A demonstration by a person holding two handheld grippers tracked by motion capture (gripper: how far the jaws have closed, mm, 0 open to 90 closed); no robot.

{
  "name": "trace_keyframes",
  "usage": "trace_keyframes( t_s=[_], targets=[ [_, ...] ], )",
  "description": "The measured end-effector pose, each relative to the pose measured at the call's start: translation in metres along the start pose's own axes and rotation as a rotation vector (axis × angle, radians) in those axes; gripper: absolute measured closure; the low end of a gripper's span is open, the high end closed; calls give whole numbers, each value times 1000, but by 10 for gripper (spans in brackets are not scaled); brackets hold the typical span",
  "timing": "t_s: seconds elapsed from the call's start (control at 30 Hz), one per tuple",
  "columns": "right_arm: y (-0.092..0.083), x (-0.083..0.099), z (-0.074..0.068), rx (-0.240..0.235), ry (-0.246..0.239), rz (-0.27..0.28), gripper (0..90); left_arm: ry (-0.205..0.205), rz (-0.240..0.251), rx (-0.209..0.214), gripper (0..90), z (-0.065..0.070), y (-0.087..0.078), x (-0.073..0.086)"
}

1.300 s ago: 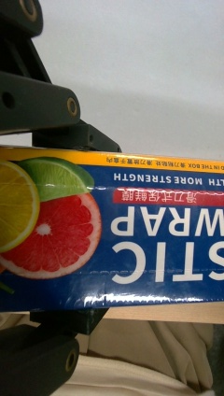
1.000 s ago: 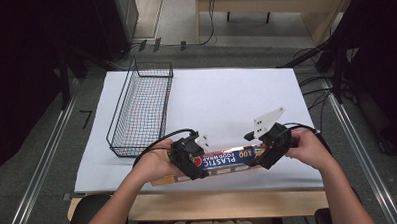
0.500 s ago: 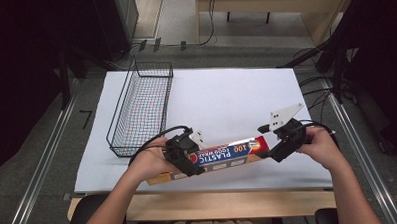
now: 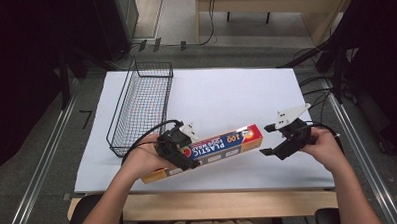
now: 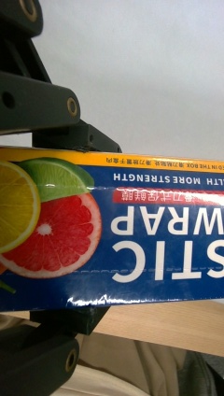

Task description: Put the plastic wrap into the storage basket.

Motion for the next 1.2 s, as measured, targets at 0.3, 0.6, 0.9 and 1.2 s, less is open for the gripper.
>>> trace_keyframes(
  t_s=[0.3,0.6,0.9,1.2],
  targets=[
    [32,12,1,13,35,4,195,-37,19,-34,401,-7,-12,2],
    [52,16,0,6,66,-6,203,-89,59,-54,400,-14,-28,2],
    [62,15,-2,22,41,-37,203,-164,100,-93,400,-25,-44,8],
    [74,8,-6,12,-13,-92,204,-287,135,-145,400,-44,-57,18]
  ],
)
Point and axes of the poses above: each handheld gripper's, and its own axes: y roughly forward along the jaws, x roughly out of its underside, z roughly to its right, the point moved 1 cm from there along y, roughly forward along the jaws, and after that the axes turned 9 degrees about -y, right-handed, at the moved point
